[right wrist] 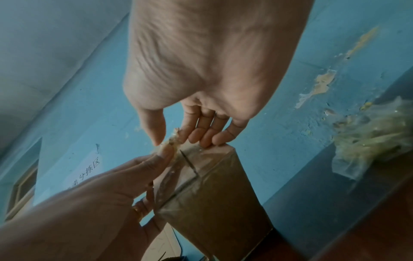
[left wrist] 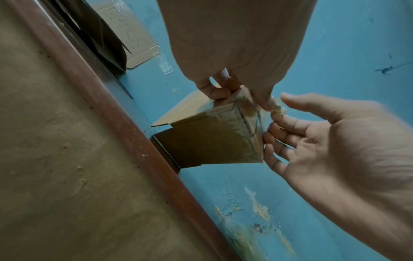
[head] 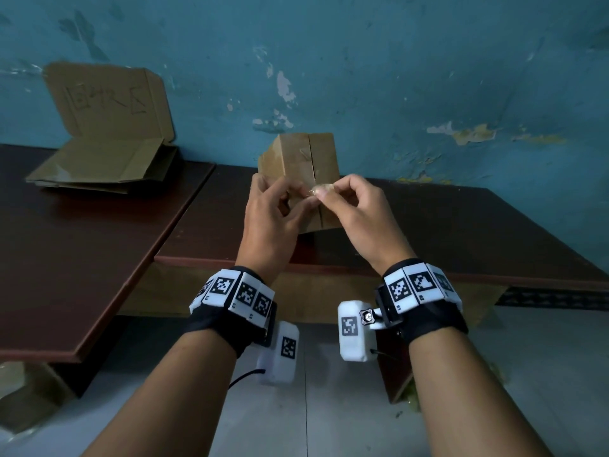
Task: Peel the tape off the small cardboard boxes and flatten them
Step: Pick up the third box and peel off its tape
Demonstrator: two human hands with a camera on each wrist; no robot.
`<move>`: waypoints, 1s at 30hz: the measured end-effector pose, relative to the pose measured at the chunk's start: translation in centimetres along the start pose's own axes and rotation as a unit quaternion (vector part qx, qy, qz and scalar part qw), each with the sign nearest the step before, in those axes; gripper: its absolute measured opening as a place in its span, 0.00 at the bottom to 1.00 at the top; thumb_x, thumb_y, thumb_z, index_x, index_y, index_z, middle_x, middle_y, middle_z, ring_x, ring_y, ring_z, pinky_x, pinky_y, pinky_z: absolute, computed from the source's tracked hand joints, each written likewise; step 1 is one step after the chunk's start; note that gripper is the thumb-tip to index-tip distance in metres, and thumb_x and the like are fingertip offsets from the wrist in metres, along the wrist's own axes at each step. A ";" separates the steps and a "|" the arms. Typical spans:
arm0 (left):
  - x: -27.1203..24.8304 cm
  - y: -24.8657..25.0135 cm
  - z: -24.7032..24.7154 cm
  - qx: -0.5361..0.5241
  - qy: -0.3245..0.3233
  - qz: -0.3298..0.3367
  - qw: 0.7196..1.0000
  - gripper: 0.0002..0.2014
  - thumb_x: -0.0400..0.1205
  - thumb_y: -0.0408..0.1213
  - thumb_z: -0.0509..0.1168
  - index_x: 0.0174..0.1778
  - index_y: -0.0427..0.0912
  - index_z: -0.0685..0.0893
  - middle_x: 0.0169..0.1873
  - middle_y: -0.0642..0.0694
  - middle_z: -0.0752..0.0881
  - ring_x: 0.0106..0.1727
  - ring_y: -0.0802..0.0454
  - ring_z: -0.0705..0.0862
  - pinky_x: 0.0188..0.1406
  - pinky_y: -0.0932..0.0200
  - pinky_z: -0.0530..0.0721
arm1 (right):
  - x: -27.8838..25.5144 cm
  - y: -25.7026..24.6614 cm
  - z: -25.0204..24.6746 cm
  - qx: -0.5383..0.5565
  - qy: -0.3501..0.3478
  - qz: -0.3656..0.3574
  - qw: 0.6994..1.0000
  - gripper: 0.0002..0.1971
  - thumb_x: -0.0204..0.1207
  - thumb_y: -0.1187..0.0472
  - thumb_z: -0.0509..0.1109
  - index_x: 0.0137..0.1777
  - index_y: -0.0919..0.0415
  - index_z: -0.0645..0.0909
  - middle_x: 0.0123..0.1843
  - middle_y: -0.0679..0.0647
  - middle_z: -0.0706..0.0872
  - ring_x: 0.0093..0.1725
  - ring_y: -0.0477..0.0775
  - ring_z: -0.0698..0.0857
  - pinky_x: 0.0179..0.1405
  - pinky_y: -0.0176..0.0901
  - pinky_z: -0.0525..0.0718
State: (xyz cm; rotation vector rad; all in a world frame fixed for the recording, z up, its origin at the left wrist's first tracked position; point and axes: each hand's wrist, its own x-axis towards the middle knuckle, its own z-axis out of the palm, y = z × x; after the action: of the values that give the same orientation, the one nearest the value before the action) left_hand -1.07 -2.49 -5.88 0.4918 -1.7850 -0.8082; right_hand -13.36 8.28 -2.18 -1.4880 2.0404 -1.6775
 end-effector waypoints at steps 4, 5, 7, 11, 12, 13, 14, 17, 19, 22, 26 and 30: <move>0.3 -0.6 0.0 -0.020 0.012 -0.015 1.000 0.05 0.84 0.43 0.79 0.49 0.49 0.89 0.53 0.53 0.73 0.50 0.71 0.76 0.54 0.76 0.77 | -0.1 0.0 0.0 0.014 0.015 -0.012 1.000 0.26 0.77 0.60 0.84 0.70 0.54 0.76 0.53 0.52 0.86 0.45 0.41 0.86 0.50 0.33 0.86; 0.3 -0.7 0.1 -0.029 0.012 -0.020 0.999 0.06 0.85 0.44 0.78 0.48 0.50 0.88 0.53 0.54 0.73 0.51 0.70 0.76 0.55 0.73 0.79 | 0.0 0.1 -0.1 0.014 0.017 -0.025 0.999 0.27 0.76 0.63 0.84 0.71 0.53 0.76 0.53 0.53 0.86 0.45 0.45 0.87 0.49 0.36 0.88; 0.4 -0.7 0.2 -0.051 0.010 -0.033 0.998 0.07 0.86 0.44 0.77 0.45 0.51 0.87 0.54 0.56 0.72 0.52 0.68 0.78 0.59 0.66 0.84 | 0.2 0.2 -0.2 -0.015 0.009 -0.055 0.998 0.24 0.75 0.65 0.84 0.69 0.50 0.82 0.55 0.52 0.85 0.46 0.52 0.88 0.48 0.37 0.88; 0.5 -0.9 0.5 -0.087 -0.003 -0.056 0.995 0.09 0.86 0.47 0.77 0.42 0.55 0.85 0.56 0.56 0.71 0.65 0.50 0.80 0.70 0.47 0.88 | 0.5 0.4 0.1 -0.064 0.011 -0.083 0.994 0.19 0.74 0.67 0.86 0.63 0.51 0.92 0.53 0.52 0.84 0.45 0.51 0.87 0.46 0.31 0.85; 0.5 -0.8 0.5 -0.081 -0.005 -0.056 0.995 0.09 0.86 0.47 0.77 0.42 0.55 0.84 0.56 0.56 0.71 0.64 0.52 0.80 0.71 0.50 0.86 | 0.6 0.5 0.2 -0.067 0.018 -0.086 0.994 0.18 0.74 0.68 0.85 0.61 0.52 0.92 0.52 0.52 0.84 0.44 0.50 0.86 0.45 0.30 0.84; 0.5 -0.8 0.4 -0.072 -0.008 -0.054 0.996 0.09 0.86 0.47 0.77 0.42 0.54 0.85 0.55 0.55 0.71 0.62 0.58 0.79 0.69 0.56 0.84 | 0.7 0.6 0.2 -0.070 0.026 -0.088 0.993 0.16 0.74 0.69 0.85 0.59 0.54 0.93 0.50 0.52 0.83 0.43 0.49 0.85 0.45 0.30 0.84; 0.5 -0.8 0.4 -0.066 -0.012 -0.051 0.996 0.09 0.85 0.46 0.77 0.43 0.52 0.85 0.54 0.54 0.72 0.59 0.64 0.77 0.66 0.62 0.82 | 0.8 0.7 0.2 -0.076 0.031 -0.090 0.993 0.13 0.75 0.70 0.84 0.56 0.56 0.92 0.49 0.51 0.83 0.43 0.47 0.83 0.46 0.30 0.83; 0.3 -0.4 0.2 -0.059 -0.013 -0.036 0.998 0.08 0.85 0.44 0.78 0.48 0.49 0.85 0.55 0.51 0.75 0.53 0.68 0.76 0.60 0.71 0.78 | 0.9 1.1 0.3 -0.092 0.034 -0.088 0.991 0.06 0.79 0.68 0.83 0.52 0.59 0.91 0.46 0.46 0.79 0.42 0.40 0.80 0.45 0.27 0.79; 0.2 -0.4 0.1 -0.069 -0.011 -0.023 0.997 0.12 0.84 0.41 0.79 0.53 0.52 0.81 0.56 0.49 0.76 0.55 0.62 0.77 0.59 0.72 0.77 | 0.8 1.1 0.2 -0.095 0.037 -0.084 0.991 0.04 0.80 0.65 0.82 0.51 0.60 0.90 0.45 0.45 0.77 0.42 0.37 0.78 0.45 0.25 0.77; 0.3 -0.8 -0.1 -0.084 -0.056 -0.011 0.995 0.15 0.82 0.40 0.80 0.58 0.59 0.83 0.60 0.49 0.74 0.64 0.50 0.81 0.68 0.58 0.85 | 0.6 1.1 0.1 -0.096 0.034 -0.086 0.991 0.03 0.81 0.63 0.81 0.50 0.60 0.89 0.45 0.45 0.77 0.42 0.35 0.78 0.46 0.23 0.76; 0.4 -1.2 0.1 -0.062 -0.067 -0.011 0.996 0.14 0.84 0.42 0.79 0.56 0.67 0.86 0.63 0.47 0.72 0.66 0.47 0.84 0.66 0.48 0.91 | 0.5 0.8 -0.4 -0.087 0.004 -0.072 0.994 0.03 0.83 0.63 0.79 0.50 0.62 0.89 0.45 0.46 0.76 0.42 0.35 0.78 0.48 0.22 0.75; 0.5 -1.6 0.1 -0.056 -0.072 -0.018 0.996 0.09 0.85 0.43 0.78 0.56 0.62 0.89 0.60 0.54 0.70 0.67 0.45 0.81 0.67 0.41 0.90 | 0.3 0.7 -0.9 -0.078 -0.012 -0.060 0.995 0.04 0.83 0.62 0.79 0.51 0.63 0.91 0.45 0.47 0.76 0.43 0.38 0.78 0.48 0.23 0.75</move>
State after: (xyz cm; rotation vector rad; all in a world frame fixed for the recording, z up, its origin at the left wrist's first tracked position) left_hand -1.48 -3.89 -6.71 0.4010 -1.8545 -0.9844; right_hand -14.46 8.61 -2.30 -1.7030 2.1546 -1.5625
